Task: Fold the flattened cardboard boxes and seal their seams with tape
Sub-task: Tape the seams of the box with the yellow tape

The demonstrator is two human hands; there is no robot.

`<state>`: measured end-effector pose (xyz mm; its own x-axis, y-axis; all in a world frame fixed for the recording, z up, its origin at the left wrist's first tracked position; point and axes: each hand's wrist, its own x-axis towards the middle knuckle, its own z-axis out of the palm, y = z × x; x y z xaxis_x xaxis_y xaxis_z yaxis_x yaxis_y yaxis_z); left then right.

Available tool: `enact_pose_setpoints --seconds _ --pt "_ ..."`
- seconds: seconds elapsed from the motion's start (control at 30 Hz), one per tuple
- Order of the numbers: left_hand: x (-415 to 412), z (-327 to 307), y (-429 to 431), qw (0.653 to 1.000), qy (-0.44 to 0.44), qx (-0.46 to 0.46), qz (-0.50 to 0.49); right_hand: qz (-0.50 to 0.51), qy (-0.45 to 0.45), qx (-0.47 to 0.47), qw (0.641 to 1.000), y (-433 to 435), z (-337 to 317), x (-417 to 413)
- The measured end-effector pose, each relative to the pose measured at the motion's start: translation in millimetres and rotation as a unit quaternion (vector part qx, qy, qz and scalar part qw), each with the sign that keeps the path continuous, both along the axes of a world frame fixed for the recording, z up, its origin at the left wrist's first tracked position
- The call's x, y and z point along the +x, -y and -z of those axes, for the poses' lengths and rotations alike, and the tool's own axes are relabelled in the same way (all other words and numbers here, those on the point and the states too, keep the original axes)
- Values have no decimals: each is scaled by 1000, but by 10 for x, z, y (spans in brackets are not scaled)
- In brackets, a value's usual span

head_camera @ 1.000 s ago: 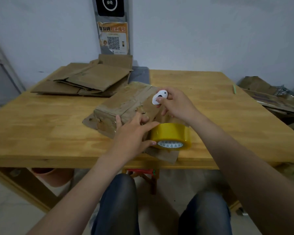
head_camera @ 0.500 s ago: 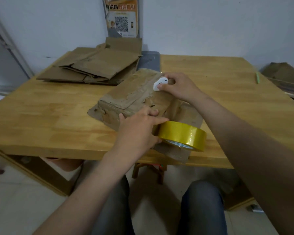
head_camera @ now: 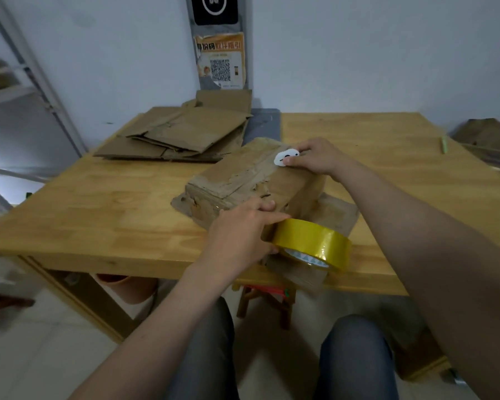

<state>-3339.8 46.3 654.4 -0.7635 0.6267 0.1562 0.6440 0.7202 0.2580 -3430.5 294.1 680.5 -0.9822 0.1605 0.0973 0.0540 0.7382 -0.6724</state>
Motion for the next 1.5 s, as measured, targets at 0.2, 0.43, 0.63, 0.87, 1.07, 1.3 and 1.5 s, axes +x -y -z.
enact_pose_setpoints --seconds 0.2,0.43,0.63,0.87,1.07,1.3,1.5 --pt "135 -165 56 998 -17 -60 30 71 11 2 997 -212 73 524" --pt "-124 -322 -53 991 -52 -109 54 248 101 205 941 -300 -24 1202" --pt "-491 -375 -263 989 -47 -107 96 331 121 288 891 -237 -21 1554" --pt "-890 -340 -467 985 -36 -94 140 228 22 245 942 -220 -44 1580" --pt "-1186 -277 -558 980 -29 -75 180 121 -50 74 989 -112 -57 1260" --pt "-1430 26 -534 980 -3 8 201 -11 -70 -29 997 97 -90 874" --pt "-1178 283 -413 973 121 189 49 -40 -71 -65 995 87 26 928"
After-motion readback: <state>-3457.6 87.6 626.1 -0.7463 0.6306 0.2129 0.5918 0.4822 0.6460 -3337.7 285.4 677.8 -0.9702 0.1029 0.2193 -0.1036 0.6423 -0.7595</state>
